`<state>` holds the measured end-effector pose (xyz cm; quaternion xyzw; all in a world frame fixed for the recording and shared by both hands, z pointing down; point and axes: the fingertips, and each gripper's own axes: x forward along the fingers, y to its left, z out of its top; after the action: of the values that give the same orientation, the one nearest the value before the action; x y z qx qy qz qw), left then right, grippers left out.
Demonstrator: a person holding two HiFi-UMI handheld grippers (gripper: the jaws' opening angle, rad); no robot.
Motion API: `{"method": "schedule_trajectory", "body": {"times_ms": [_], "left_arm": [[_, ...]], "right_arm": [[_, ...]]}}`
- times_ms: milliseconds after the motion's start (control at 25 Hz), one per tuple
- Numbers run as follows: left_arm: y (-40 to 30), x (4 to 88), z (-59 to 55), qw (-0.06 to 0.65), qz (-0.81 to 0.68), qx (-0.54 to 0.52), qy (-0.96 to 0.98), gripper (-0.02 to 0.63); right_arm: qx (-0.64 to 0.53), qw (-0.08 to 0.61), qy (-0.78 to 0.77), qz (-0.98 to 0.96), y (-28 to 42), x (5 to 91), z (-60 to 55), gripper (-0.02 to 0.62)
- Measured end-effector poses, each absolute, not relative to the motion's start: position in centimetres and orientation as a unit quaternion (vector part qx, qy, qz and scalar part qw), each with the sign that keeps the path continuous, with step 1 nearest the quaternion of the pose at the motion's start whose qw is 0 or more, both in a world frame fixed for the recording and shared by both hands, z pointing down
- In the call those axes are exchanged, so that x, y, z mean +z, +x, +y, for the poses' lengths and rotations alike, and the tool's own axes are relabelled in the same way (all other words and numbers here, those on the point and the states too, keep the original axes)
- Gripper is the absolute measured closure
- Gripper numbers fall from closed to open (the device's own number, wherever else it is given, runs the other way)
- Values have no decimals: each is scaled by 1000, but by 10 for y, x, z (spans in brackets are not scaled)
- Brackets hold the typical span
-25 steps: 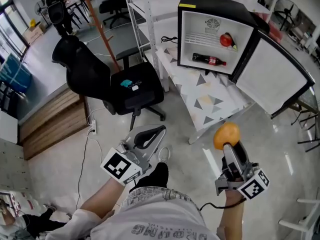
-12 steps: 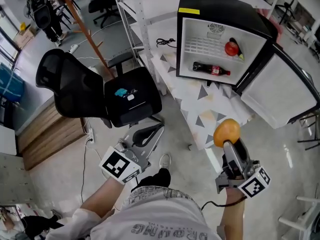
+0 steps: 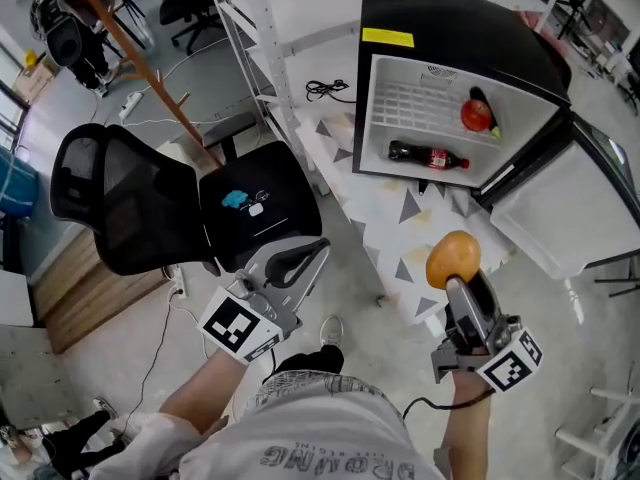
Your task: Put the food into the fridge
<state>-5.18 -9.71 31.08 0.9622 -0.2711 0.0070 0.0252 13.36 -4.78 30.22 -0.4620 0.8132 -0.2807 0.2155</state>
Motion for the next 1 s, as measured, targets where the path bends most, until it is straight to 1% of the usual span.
{"method": "schedule_trajectory", "body": {"times_ms": [280, 640, 1000], "left_arm": [[-63, 319, -136, 37, -269, 5, 962, 598], [-76, 326, -161, 45, -268, -2, 962, 598], [-76, 329, -171, 42, -268, 1, 962, 598]], "right_arm": [[-278, 200, -464, 817, 121, 304, -89, 337], [-263, 181, -468, 824, 104, 296, -116, 337], [-240, 160, -475, 831, 108, 290, -135, 337]]}}
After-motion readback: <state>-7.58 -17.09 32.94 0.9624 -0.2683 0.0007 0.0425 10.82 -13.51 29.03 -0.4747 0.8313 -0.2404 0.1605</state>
